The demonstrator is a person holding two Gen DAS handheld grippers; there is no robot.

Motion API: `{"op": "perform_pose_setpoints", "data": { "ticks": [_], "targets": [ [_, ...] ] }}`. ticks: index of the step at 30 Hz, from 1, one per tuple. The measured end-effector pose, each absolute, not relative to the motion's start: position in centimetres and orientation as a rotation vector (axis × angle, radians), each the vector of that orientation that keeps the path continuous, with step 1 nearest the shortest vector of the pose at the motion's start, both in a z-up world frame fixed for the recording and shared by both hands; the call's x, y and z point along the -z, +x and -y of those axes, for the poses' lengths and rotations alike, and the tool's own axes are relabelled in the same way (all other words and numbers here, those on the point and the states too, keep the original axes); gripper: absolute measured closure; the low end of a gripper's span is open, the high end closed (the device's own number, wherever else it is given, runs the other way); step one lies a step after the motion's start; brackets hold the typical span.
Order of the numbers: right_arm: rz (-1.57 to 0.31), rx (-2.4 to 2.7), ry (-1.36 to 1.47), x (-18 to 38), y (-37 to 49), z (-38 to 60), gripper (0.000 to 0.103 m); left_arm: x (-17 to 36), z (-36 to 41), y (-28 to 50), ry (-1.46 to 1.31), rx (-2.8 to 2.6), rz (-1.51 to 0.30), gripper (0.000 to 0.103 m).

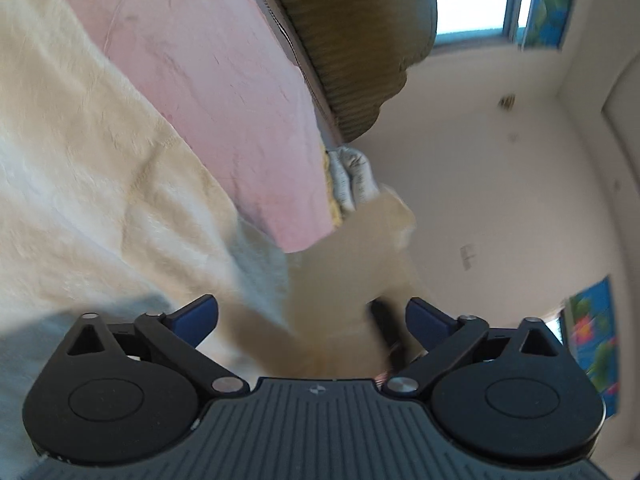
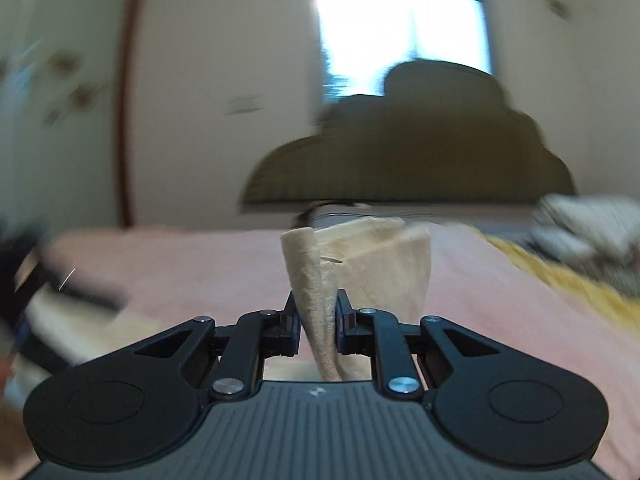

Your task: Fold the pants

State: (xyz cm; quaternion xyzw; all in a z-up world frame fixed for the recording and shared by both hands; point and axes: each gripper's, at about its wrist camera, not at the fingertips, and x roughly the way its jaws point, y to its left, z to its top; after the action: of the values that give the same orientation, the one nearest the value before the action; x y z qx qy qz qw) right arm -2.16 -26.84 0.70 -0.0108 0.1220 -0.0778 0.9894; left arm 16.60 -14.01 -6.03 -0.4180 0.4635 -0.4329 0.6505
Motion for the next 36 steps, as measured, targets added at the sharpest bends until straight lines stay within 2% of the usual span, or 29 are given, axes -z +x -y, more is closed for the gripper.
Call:
{"op": "perform_pose_setpoints", "data": {
  "ticks": [4,6,7,8,9,10,11,13,16,21,23,27,30,33,36],
  "targets": [
    [-0.285,0.005,-0.186,0.8,-1.5,20.1,0.087,6.6,14.1,17.4,-0.969,0.909,-1.067,0.001],
    [-0.289,-0.034,-0.228,1.3,-1.5,18.2,0.087,7.0,14.0,17.6,-0.98,0.876,-1.052,0.004],
    [-0.289,-0.053,-0.242,1.5,-1.6,17.4,0.087,7.3,13.8,17.7,-1.007,0.875,-1.039,0.009],
    [-0.289,-0.064,-0.251,1.6,-1.7,16.9,0.087,7.4,13.6,17.8,-1.027,0.878,-1.031,0.027],
    [-0.291,-0.082,-0.259,1.7,-1.8,16.5,0.087,7.4,13.5,17.9,-1.025,0.883,-1.035,0.039],
    [-0.294,-0.097,-0.266,1.8,-1.9,16.2,0.087,7.2,13.4,18.0,-0.997,0.884,-1.038,0.062],
    [-0.3,-0.107,-0.277,1.9,-2.0,15.8,0.087,6.9,13.2,18.1,-0.948,0.866,-1.037,0.077],
    [-0.321,-0.116,-0.289,2.2,-1.7,15.3,0.087,6.1,12.8,17.7,-0.835,0.821,-1.003,0.092],
    [-0.332,-0.149,-0.274,2.1,-1.0,14.6,0.087,4.0,11.6,16.7,-0.651,0.758,-0.88,0.098],
    [-0.311,-0.235,-0.296,2.2,0.8,11.9,0.087,1.0,9.9,14.2,-0.36,0.619,-0.683,0.098],
    [-0.308,-0.274,-0.307,2.7,1.5,10.3,0.087,1.1,9.6,13.8,-0.297,0.573,-0.672,0.097],
    [-0.377,-0.324,-0.328,3.8,3.4,8.6,0.087,3.4,9.2,14.7,-0.266,0.503,-0.76,0.096],
    [-0.472,-0.34,-0.378,4.9,4.1,7.8,0.085,3.8,9.5,14.0,-0.19,0.49,-0.713,0.095],
    [-0.468,-0.381,-0.417,3.8,2.6,8.1,0.083,2.8,10.2,12.9,-0.103,0.487,-0.641,0.094],
    [-0.443,-0.386,-0.291,1.1,1.1,11.7,0.083,2.8,10.5,13.2,-0.085,0.482,-0.637,0.094]
  ]
}}
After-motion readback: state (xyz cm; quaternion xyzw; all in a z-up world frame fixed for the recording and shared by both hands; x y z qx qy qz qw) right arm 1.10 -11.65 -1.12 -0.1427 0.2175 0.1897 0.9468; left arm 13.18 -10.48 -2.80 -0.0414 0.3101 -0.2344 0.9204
